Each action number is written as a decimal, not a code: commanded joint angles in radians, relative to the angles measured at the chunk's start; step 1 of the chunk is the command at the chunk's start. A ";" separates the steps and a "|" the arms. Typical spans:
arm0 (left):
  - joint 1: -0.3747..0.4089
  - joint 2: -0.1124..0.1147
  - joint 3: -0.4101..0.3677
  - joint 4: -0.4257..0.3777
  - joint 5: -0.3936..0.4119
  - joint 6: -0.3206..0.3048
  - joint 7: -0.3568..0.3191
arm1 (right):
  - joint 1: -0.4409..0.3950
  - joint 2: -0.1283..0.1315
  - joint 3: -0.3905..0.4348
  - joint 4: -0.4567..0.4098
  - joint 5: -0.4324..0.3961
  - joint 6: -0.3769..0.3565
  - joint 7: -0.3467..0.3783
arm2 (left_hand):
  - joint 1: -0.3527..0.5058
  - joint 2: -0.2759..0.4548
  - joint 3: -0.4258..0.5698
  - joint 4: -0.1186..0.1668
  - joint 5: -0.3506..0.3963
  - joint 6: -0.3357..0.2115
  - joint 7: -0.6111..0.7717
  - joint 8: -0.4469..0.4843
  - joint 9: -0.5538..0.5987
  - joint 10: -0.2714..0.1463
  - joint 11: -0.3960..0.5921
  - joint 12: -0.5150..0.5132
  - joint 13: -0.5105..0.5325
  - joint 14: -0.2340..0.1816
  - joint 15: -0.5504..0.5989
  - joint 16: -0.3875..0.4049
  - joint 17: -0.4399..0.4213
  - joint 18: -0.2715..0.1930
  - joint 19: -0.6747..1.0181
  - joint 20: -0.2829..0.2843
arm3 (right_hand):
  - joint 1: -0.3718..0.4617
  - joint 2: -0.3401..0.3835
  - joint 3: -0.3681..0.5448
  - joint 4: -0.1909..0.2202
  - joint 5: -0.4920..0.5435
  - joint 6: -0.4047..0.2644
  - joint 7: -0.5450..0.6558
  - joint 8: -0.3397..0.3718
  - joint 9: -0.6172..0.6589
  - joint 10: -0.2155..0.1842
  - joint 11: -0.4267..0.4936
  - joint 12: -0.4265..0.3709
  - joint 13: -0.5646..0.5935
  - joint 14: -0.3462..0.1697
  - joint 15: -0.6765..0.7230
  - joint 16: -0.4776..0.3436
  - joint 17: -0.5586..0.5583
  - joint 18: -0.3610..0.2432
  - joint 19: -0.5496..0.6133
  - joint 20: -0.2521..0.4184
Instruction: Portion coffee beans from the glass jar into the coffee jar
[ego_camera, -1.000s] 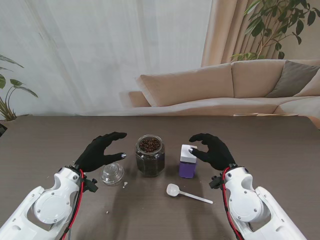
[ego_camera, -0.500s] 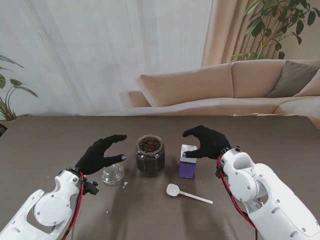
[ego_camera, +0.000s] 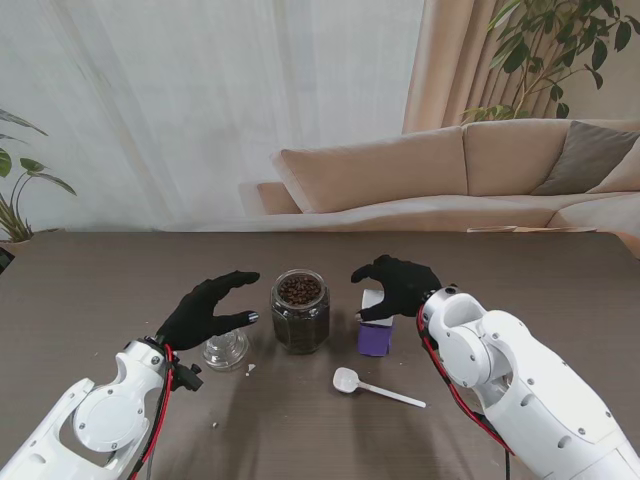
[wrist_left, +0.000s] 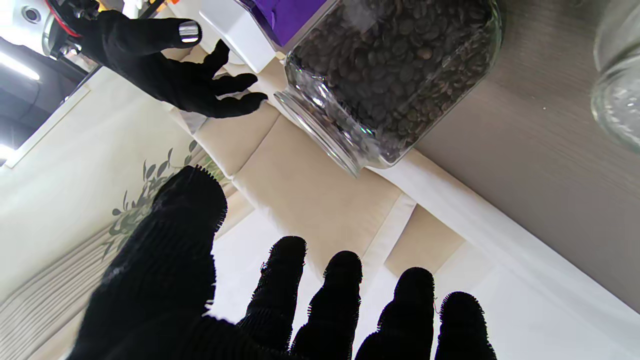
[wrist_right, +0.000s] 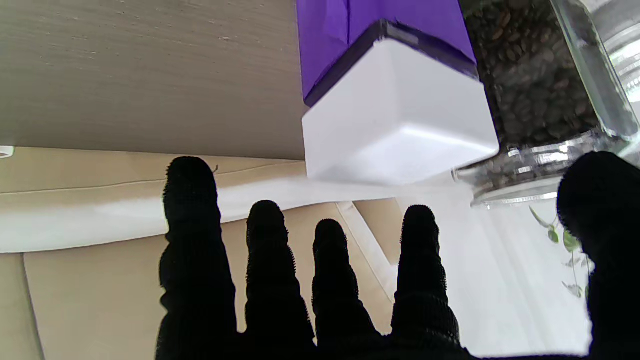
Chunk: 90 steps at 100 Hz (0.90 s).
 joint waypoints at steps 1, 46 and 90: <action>-0.004 -0.005 0.005 0.003 -0.005 0.003 -0.022 | 0.010 -0.004 -0.021 0.023 -0.015 0.011 0.011 | 0.010 -0.001 0.002 0.021 0.005 0.000 -0.008 -0.003 -0.019 -0.015 -0.010 -0.008 -0.032 -0.004 -0.018 -0.010 -0.027 -0.029 -0.026 -0.010 | -0.033 -0.057 0.023 0.018 -0.035 -0.025 -0.006 0.026 -0.045 -0.020 0.016 0.016 -0.040 0.011 -0.012 -0.011 -0.372 -0.004 -0.021 0.031; -0.003 -0.004 0.008 0.001 -0.001 0.016 -0.028 | 0.079 -0.003 -0.112 0.133 -0.011 0.027 0.003 | 0.014 0.001 -0.003 0.022 0.014 0.006 -0.005 -0.002 -0.019 -0.015 -0.010 -0.008 -0.035 -0.003 -0.019 -0.010 -0.034 -0.027 -0.028 -0.009 | 0.113 -0.116 -0.013 0.025 0.015 -0.023 0.067 0.092 -0.009 -0.005 0.096 0.032 0.077 0.037 0.073 0.018 -0.282 -0.003 0.123 0.032; -0.002 -0.002 0.009 -0.003 0.003 0.028 -0.036 | 0.113 -0.014 -0.151 0.202 0.045 0.001 -0.043 | 0.018 0.005 -0.006 0.023 0.023 0.010 -0.003 0.000 -0.017 -0.012 -0.010 -0.008 -0.035 -0.002 -0.019 -0.010 -0.038 -0.024 -0.029 -0.009 | 0.372 -0.438 0.474 -0.228 0.416 0.046 0.542 0.014 0.522 -0.028 0.319 0.220 0.552 -0.072 0.482 0.192 0.088 -0.069 0.598 -0.076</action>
